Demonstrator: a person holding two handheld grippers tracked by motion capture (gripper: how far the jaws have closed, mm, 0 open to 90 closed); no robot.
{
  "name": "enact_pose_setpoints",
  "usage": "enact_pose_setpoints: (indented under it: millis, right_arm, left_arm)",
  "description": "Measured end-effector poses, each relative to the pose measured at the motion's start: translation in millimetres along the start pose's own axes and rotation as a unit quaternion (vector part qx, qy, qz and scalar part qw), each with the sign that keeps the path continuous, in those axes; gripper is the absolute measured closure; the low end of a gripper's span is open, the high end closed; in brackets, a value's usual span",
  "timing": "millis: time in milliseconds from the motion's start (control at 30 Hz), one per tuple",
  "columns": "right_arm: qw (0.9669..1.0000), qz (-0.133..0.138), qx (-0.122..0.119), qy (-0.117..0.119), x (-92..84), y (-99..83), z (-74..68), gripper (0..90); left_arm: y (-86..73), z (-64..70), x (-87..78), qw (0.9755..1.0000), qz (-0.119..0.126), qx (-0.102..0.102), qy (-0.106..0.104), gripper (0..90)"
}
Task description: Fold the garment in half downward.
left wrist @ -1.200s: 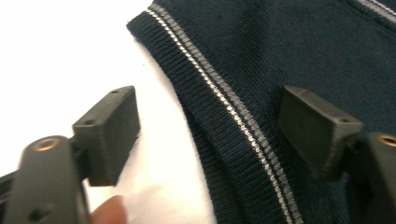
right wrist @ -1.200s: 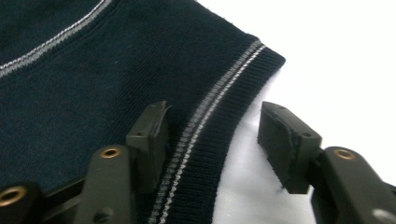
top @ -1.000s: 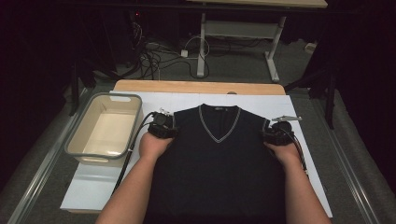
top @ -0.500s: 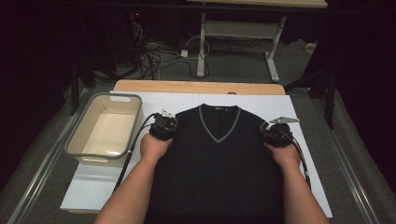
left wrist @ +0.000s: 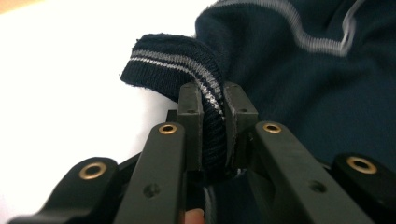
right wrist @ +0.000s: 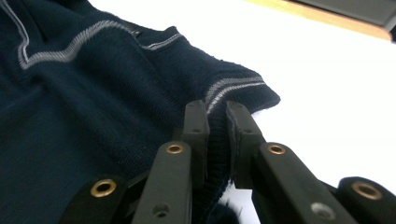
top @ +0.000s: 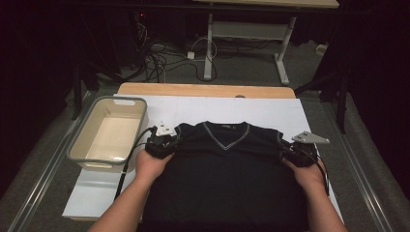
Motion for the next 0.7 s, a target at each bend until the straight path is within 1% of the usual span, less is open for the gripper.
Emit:
enact_pose_setpoints:
  millis: [100, 200, 300, 333, 400, 433, 500, 567, 633, 700]
  right_arm:
    - [0.9999, 0.002, 0.007, 0.012, -9.2, -10.2, -4.2, 81.0]
    - [0.9998, 0.005, 0.007, 0.019, -17.4, -20.9, -9.6, 80.8]
    - [0.9997, 0.0, 0.006, 0.024, -18.9, -32.7, -13.4, 80.7]
    - [0.9997, -0.002, 0.007, 0.025, -17.7, -36.7, -14.2, 80.7]
    - [0.9995, -0.008, 0.012, 0.027, -13.2, -45.2, -14.5, 80.7]
    - [0.9994, -0.008, 0.016, 0.028, -13.1, -46.1, -13.8, 80.7]
    - [0.9994, -0.009, 0.019, 0.029, -12.8, -46.1, -13.8, 80.6]
    - [0.9994, -0.011, 0.019, 0.028, -12.4, -46.3, -13.8, 80.5]
    - [0.9994, -0.01, 0.019, 0.029, -12.3, -46.4, -13.6, 80.5]
    - [0.9994, -0.01, 0.018, 0.028, -12.2, -46.5, -13.6, 80.5]
  left_arm:
    - [-15.7, 4.6, -4.9, 0.9999, -0.008, 0.005, -0.01, 77.8]
    - [-30.8, 9.5, -7.5, 0.9996, -0.015, 0.011, -0.022, 77.7]
    - [-43.8, 14.3, -3.2, 0.9989, -0.033, 0.029, -0.018, 77.4]
    - [-46.2, 15.6, -1.9, 0.9989, -0.031, 0.031, -0.017, 77.2]
    - [-47.1, 16.3, -1.5, 0.9993, -0.026, 0.021, -0.019, 76.4]
    - [-46.6, 16.5, -1.6, 0.9993, -0.026, 0.017, -0.022, 75.1]
    - [-44.1, 16.6, -2.5, 0.9993, -0.022, 0.008, -0.03, 68.4]
    - [-39.5, 15.1, -5.0, 0.9995, -0.021, 0.003, -0.025, 54.5]
    - [-33.0, 13.9, -7.1, 0.9995, -0.021, -0.003, -0.026, 41.2]
    - [-25.2, 11.4, -9.4, 0.9996, -0.018, -0.01, -0.018, 35.9]
Point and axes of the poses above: each handheld gripper's, and its own axes: x roughly forward along the jaws, y roughly out of its top, z roughly to its right, the point moved 6 cm from there along x, roughly forward along the jaws, and after that the axes turned 7 degrees about -z, right-handed, at the moved point
